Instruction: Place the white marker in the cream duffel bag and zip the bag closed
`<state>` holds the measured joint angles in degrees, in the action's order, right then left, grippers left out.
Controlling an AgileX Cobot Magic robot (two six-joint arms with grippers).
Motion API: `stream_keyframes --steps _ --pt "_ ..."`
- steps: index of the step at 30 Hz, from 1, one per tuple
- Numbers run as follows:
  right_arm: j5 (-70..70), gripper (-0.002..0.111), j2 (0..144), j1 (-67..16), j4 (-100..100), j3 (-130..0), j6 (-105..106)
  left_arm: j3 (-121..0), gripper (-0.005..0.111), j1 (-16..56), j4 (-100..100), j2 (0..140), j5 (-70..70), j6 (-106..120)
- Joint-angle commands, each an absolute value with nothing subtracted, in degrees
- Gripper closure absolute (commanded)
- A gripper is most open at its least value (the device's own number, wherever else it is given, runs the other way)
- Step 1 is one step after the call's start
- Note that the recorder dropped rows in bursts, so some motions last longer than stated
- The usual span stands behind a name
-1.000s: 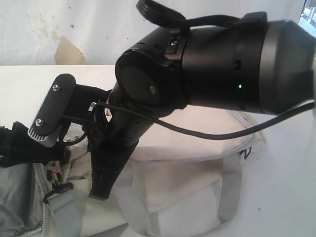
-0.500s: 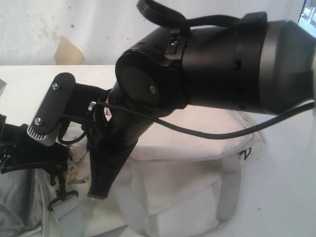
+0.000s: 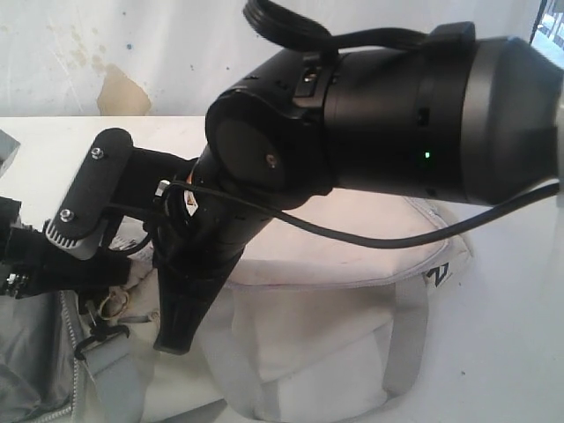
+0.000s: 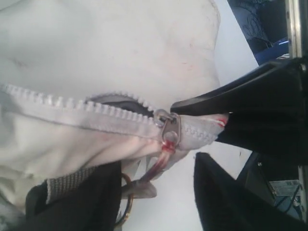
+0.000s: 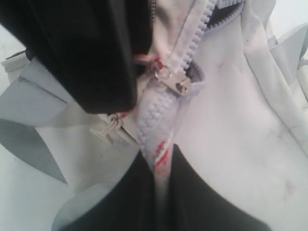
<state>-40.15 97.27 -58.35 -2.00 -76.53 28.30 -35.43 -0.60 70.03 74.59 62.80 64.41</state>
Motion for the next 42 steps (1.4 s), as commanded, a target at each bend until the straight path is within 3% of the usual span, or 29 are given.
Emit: stream_keyframes --steps 1,8,13,33,42 --pt "-38.38 0.107 96.63 -58.23 -1.45 -76.48 28.25 -35.35 0.061 -0.39 71.49 75.60 62.37 69.23" --pt "-37.20 0.107 96.63 -58.23 -1.45 -76.48 28.25 -35.35 0.106 -0.39 71.96 77.01 63.70 70.76" --pt "-37.20 0.107 96.63 -58.23 -1.45 -76.48 28.25 -36.20 0.107 -1.09 71.33 77.01 69.83 68.52" --pt "-45.81 0.107 96.63 -58.23 -3.67 -76.48 28.38 -49.42 0.107 -4.68 47.71 72.39 69.96 28.39" --pt "-44.77 0.107 96.63 -58.23 -4.55 -76.48 28.38 -51.06 0.107 -4.33 49.65 72.12 69.96 30.14"
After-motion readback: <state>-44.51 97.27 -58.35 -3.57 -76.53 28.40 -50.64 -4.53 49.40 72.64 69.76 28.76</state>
